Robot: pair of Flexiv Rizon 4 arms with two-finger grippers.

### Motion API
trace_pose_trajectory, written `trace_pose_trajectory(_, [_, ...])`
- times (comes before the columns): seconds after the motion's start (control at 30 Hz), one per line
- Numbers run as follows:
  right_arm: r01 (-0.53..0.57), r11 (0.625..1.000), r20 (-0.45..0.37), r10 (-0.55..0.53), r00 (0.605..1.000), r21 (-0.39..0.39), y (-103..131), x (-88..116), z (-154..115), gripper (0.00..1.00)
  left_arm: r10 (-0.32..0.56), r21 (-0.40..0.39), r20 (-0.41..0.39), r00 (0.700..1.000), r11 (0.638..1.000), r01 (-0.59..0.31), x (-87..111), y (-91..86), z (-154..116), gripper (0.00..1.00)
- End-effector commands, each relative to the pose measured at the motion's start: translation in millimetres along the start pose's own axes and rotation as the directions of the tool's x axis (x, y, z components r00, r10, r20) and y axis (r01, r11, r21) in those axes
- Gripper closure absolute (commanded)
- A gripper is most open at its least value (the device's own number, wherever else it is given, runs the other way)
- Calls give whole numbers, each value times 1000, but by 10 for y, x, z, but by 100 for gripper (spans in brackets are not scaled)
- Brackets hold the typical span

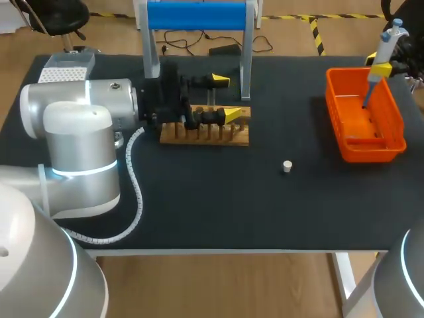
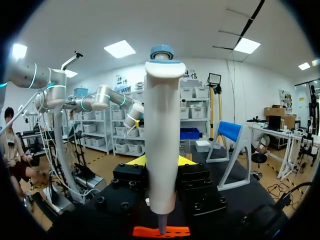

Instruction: Invert the test tube, pick up the pipette, mount the tip to pipette, aspirate from beaker and dispense into the tube, eject the tip, return the pipette, and cap with the stopper.

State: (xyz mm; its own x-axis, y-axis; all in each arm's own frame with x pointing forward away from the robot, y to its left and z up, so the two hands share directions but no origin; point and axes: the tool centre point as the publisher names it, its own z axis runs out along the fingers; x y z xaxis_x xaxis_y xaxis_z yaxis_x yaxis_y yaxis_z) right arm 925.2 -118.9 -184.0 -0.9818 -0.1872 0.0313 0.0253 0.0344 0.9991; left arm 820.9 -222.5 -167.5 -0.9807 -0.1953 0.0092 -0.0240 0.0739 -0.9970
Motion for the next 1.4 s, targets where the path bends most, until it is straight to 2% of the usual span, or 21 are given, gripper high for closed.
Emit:
trace_pose_trajectory(0.03, [0,998,59,-4,998,63,174,238,285,100,2,4,6,1000,1000,-2,15,11,6,0])
trace_pose_trajectory(0.17, [27,994,65,-33,997,102,188,355,545,100,2,4,6,1000,1000,-2,15,11,6,0])
trace_pose_trajectory(0.43, [16,997,75,-23,997,82,114,486,1049,100,2,4,6,1000,1000,-2,15,11,6,0])
trace_pose_trajectory(0.6, [4,997,38,-7,999,74,74,542,1344,100,2,4,6,1000,1000,-2,15,11,6,0])
trace_pose_trajectory(0.93, [12,998,5,-12,1000,58,69,516,1913,100,2,4,6,1000,1000,-2,15,11,6,0])
trace_pose_trajectory(1.4, [18,999,-43,-16,999,36,-13,585,2492,100,2,4,6,1000,1000,-2,15,11,6,0])
